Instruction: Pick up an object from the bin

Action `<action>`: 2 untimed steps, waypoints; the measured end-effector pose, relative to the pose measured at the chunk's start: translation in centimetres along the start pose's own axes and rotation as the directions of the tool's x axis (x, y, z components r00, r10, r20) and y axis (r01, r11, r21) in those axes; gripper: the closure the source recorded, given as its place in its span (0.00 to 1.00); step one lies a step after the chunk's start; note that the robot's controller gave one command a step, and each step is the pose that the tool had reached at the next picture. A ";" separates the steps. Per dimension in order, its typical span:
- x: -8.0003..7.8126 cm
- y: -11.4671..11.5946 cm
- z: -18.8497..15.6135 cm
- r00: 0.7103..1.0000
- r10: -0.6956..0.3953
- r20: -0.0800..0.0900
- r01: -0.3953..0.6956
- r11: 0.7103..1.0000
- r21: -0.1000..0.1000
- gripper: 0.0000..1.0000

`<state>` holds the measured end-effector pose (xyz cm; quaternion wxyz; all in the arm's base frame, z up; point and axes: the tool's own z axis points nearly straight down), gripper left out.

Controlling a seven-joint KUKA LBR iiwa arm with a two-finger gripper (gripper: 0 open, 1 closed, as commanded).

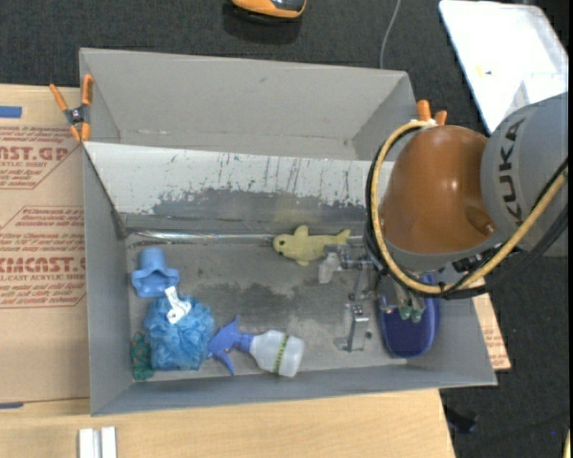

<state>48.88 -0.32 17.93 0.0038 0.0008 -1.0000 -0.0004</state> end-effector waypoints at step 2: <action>0.1 0.9 4.3 0.987 -0.157 0.016 0.157 0.988 0.003 0.00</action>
Offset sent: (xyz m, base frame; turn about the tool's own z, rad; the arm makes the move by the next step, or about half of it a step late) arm -0.0085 0.0171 -0.0928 -0.3023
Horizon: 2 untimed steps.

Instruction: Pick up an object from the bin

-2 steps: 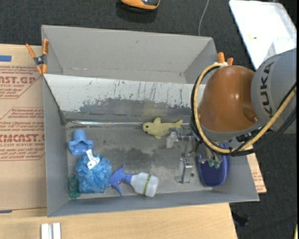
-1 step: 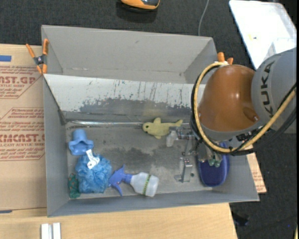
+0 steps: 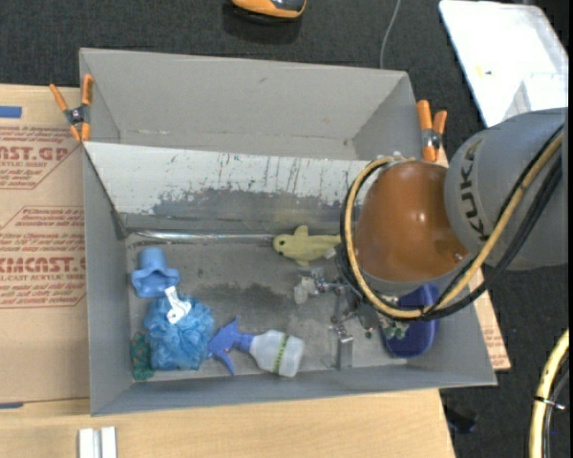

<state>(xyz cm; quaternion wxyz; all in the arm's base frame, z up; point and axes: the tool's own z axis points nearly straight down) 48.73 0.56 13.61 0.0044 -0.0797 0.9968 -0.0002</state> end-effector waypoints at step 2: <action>-1.6 9.8 6.7 1.000 -0.031 -0.007 0.031 1.000 -0.004 0.00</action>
Offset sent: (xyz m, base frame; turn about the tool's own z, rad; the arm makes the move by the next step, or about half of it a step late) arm -0.0005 0.0951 -0.0661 -0.0255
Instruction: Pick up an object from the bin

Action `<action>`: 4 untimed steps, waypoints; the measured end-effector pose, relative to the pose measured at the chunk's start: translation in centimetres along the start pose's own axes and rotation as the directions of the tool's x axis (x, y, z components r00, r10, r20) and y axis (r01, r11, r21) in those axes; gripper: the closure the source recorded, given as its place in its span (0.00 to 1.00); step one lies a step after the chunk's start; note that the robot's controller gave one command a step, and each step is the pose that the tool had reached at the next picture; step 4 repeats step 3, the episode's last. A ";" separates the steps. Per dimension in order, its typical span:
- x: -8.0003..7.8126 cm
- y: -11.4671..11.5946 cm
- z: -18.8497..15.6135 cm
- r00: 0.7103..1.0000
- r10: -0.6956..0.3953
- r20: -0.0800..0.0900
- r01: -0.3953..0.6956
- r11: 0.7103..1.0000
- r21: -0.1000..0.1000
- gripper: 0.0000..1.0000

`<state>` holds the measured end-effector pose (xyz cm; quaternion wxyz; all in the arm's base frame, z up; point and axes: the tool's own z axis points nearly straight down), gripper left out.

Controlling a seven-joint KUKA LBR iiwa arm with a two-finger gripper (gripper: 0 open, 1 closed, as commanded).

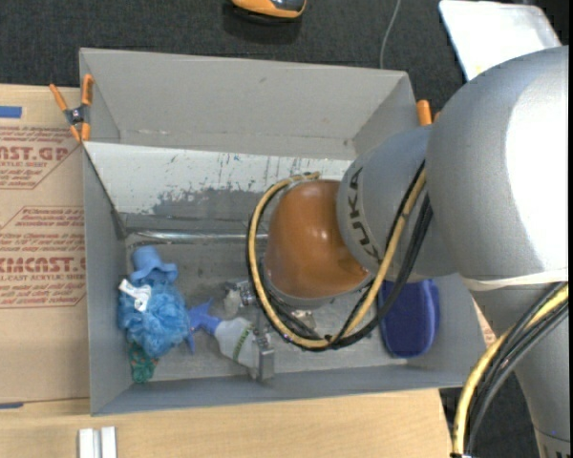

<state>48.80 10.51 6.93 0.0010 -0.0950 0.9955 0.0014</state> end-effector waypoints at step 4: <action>-5.1 -2.9 -13.5 0.996 -0.085 0.008 0.085 0.996 0.005 1.00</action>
Offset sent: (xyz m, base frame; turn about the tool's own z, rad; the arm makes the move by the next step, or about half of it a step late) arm 0.0000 0.0000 0.0000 0.0000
